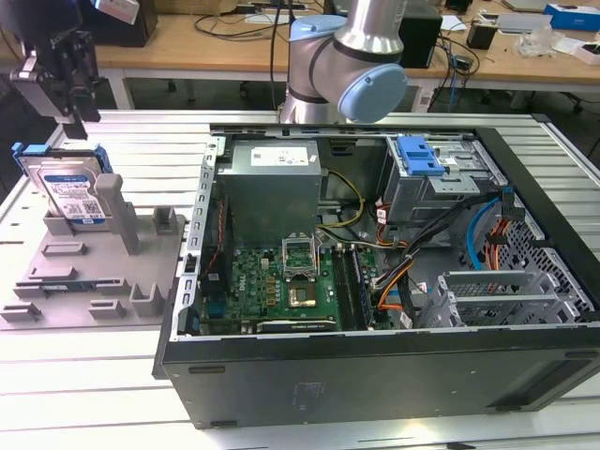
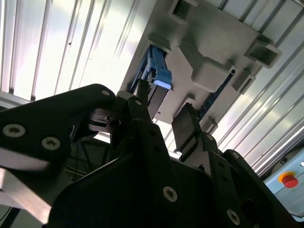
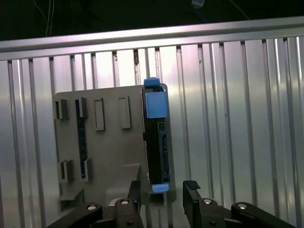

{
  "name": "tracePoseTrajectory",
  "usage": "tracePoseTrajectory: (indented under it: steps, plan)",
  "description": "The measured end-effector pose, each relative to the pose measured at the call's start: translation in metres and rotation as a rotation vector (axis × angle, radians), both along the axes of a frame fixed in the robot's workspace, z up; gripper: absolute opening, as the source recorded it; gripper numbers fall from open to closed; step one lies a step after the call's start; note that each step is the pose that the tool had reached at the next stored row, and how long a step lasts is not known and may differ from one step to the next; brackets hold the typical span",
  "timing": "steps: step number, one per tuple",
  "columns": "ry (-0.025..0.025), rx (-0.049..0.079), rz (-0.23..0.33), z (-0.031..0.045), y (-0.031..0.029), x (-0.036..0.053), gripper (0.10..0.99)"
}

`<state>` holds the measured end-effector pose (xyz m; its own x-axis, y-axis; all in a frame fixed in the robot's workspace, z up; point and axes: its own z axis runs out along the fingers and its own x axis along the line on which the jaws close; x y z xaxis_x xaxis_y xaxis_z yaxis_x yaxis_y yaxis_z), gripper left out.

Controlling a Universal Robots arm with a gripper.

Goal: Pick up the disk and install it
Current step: 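Pick up the disk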

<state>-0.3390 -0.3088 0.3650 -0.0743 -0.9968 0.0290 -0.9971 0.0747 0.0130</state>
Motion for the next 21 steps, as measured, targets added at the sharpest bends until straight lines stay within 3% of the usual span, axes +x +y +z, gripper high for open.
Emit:
tracePoseTrajectory:
  steps: [2,12,21]
  plan:
    - [-0.0025,0.0,0.003,-0.0012,0.0019,-0.0039,0.482]
    - [-0.0027,0.0,0.025,-0.0087,0.0033,-0.0319,0.482]
    - [-0.0025,0.0,0.065,-0.0191,0.0033,-0.0663,0.482]
